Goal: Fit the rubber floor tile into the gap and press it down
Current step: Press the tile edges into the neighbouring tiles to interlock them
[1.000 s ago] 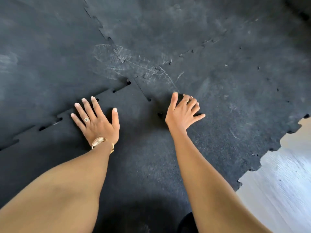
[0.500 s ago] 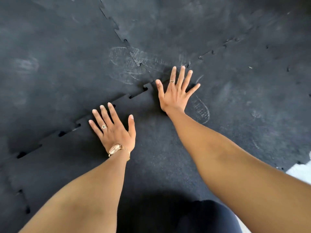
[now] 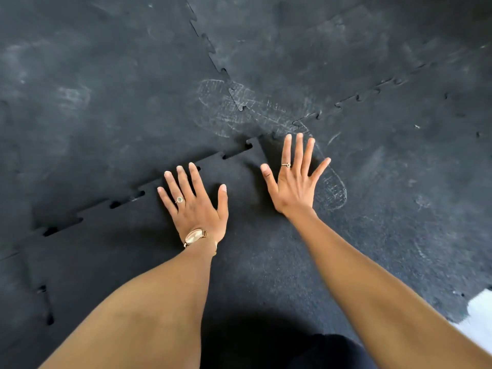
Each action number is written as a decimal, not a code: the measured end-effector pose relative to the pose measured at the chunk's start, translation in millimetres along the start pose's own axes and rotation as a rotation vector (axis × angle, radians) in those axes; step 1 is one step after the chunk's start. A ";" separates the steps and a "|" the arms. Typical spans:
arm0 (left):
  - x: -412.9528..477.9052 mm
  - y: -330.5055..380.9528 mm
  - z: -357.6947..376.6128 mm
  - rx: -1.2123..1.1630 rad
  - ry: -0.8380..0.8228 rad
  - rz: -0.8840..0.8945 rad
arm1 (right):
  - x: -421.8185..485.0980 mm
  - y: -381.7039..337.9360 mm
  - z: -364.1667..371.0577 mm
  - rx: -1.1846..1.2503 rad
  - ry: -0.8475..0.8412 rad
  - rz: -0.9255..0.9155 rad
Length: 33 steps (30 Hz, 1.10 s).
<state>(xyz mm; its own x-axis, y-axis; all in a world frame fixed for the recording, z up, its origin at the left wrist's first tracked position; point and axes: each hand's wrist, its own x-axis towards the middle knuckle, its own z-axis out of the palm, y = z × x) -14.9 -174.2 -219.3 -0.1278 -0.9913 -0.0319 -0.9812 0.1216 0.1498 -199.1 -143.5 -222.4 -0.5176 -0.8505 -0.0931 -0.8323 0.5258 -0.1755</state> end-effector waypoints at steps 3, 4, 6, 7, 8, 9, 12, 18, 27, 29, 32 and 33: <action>-0.1 -0.8 0.3 0.001 0.012 0.002 | 1.1 -6.3 -8.1 0.120 0.006 0.033; 0.2 -1.3 1.1 0.001 0.012 0.001 | 5.4 -12.3 -13.7 0.193 0.030 0.046; 0.9 -2.1 2.3 0.017 0.008 0.000 | 28.5 -36.2 -30.9 0.353 0.187 0.019; 0.9 -2.3 2.0 0.022 0.003 0.001 | 44.9 -50.7 -40.6 0.415 0.305 -0.014; 0.0 -1.8 1.4 0.021 -0.003 0.003 | 62.3 -64.9 -49.9 0.453 0.426 -0.056; -0.2 -2.4 1.7 0.021 -0.001 0.003 | 78.3 -79.4 -55.4 0.467 0.522 -0.109; 1.7 -2.7 3.4 0.044 0.012 -0.008 | 103.0 -104.7 -39.4 0.233 0.426 -0.318; 0.4 -2.0 1.4 0.065 -0.026 0.003 | 109.7 -93.2 3.5 0.038 0.064 -0.363; 1.3 -2.9 3.4 0.056 -0.019 0.014 | 117.3 -94.5 9.3 0.012 -0.023 -0.325; 1.9 -3.0 2.5 0.052 -0.019 0.014 | 116.5 -95.7 9.9 -0.005 -0.018 -0.319; 1.7 -1.5 2.1 0.050 -0.016 0.025 | 115.7 -97.6 8.3 -0.022 -0.026 -0.299; 1.1 -2.3 3.0 0.049 -0.012 0.030 | 115.2 -97.4 8.7 -0.025 -0.021 -0.297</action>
<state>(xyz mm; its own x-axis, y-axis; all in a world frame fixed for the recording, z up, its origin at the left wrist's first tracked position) -13.2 -175.4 -222.6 -0.1589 -0.9865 -0.0399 -0.9827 0.1541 0.1022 -175.9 -292.7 -224.7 -0.2467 -0.9671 -0.0617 -0.9515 0.2538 -0.1736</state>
